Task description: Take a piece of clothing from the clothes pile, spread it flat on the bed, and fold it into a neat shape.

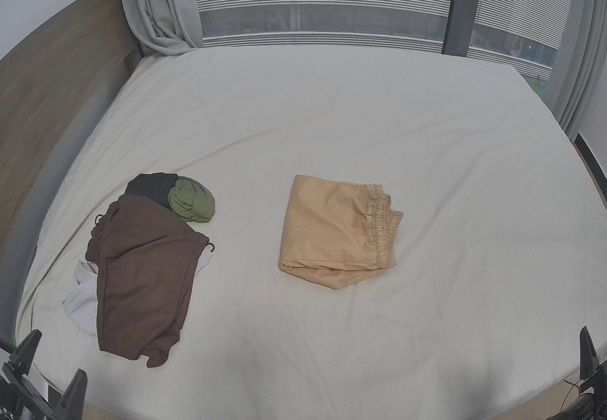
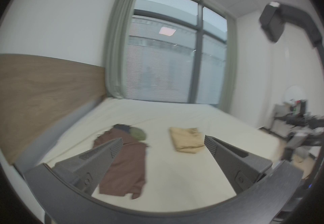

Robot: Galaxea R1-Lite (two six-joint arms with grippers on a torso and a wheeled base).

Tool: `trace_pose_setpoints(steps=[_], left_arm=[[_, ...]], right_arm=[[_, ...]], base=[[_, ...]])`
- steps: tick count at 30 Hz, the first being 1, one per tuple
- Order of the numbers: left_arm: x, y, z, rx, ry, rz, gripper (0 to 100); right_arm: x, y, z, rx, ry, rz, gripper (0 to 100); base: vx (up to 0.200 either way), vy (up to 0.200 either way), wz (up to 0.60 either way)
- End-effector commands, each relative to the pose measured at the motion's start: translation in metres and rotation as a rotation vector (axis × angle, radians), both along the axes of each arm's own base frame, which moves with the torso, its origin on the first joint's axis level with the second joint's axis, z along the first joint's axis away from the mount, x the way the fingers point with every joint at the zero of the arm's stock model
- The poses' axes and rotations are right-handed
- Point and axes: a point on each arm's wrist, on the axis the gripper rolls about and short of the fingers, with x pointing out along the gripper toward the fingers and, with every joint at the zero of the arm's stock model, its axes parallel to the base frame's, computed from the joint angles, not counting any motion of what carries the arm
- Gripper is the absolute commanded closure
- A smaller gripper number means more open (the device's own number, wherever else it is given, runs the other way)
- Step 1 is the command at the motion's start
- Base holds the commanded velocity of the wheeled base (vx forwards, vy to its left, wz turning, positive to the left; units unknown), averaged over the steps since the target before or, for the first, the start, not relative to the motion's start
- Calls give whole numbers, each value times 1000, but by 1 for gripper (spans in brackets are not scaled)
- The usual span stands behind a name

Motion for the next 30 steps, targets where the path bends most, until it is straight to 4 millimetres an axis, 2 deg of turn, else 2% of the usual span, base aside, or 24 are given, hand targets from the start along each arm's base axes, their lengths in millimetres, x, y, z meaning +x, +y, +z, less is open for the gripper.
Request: trace_pose_setpoints(steps=[1,4,6,7,11,14,17,18,19,25,27,28,30], left_arm=[[-1,4,-17,117,81,263,0],[-1,4,-17,183,67,245,0],[-1,2,-17,206,54,131,0],[-2,-1,-18,210,43,18,0],[-3,-1,-18,239,31,-75,0],[0,4,-17,215,100,-172,0],[2,7,-17,186,128,-144,0],[1,9,-17,116,109,-18,0],[1,9,-17,116,109,-18,0],[-5,12,-18,115,61,341,0],[-7,10,-19,164,27,327,0],[-6,9,-19,175,29,262,0],[-6,9,-20,138,36,261,0]], right_arm=[[0,0,-6,-21,17,-13,0],[0,0,-6,-21,17,-12,0],[0,0,-6,-24,19,-10,0],[0,0,-6,-27,19,-9,0],[1,1,-10,-53,52,31,0],[1,1,-10,-56,52,35,0],[1,1,-10,-54,52,34,0],[1,1,-10,-46,52,32,0],[1,1,-10,-46,52,32,0],[1,1,-10,-56,52,34,0],[1,1,-10,-57,53,35,0],[1,1,-10,-59,53,37,0],[1,1,-10,-57,53,37,0]], base=[[0,0,0],[0,0,0],[0,0,0],[0,0,0],[0,0,0],[0,0,0],[0,0,0],[0,0,0],[0,0,0],[0,0,0],[0,0,0],[0,0,0],[0,0,0]])
